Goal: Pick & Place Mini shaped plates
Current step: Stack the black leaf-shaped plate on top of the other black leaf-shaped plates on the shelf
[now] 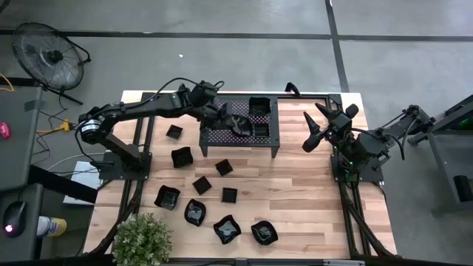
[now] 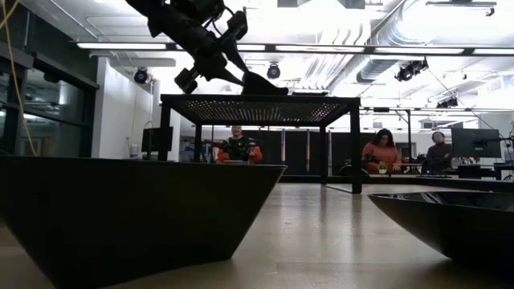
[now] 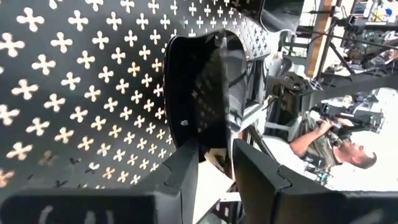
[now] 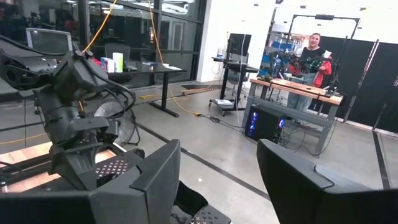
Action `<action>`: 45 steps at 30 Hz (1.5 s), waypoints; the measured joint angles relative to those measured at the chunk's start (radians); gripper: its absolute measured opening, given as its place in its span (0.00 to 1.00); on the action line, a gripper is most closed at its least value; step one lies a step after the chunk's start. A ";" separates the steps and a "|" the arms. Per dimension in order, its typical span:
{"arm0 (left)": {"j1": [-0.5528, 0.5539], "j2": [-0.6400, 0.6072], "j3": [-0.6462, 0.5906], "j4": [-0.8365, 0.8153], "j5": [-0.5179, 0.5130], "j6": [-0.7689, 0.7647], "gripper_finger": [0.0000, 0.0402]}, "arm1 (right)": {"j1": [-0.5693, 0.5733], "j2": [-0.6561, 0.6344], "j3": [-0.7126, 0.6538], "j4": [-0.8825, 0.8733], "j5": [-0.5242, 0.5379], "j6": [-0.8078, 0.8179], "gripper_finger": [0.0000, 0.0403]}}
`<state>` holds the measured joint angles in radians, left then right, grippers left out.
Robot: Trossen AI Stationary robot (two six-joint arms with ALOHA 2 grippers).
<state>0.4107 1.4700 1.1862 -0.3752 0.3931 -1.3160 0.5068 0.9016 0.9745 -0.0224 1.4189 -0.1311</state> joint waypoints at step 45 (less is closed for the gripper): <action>-0.425 -0.341 0.001 -0.407 -0.398 0.499 0.24 | 0.252 0.050 0.000 0.050 0.115 0.169 0.51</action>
<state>-0.0145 1.1286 1.1870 -0.7821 -0.0047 -0.8170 0.7589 0.9512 0.9741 0.0273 1.5338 0.0381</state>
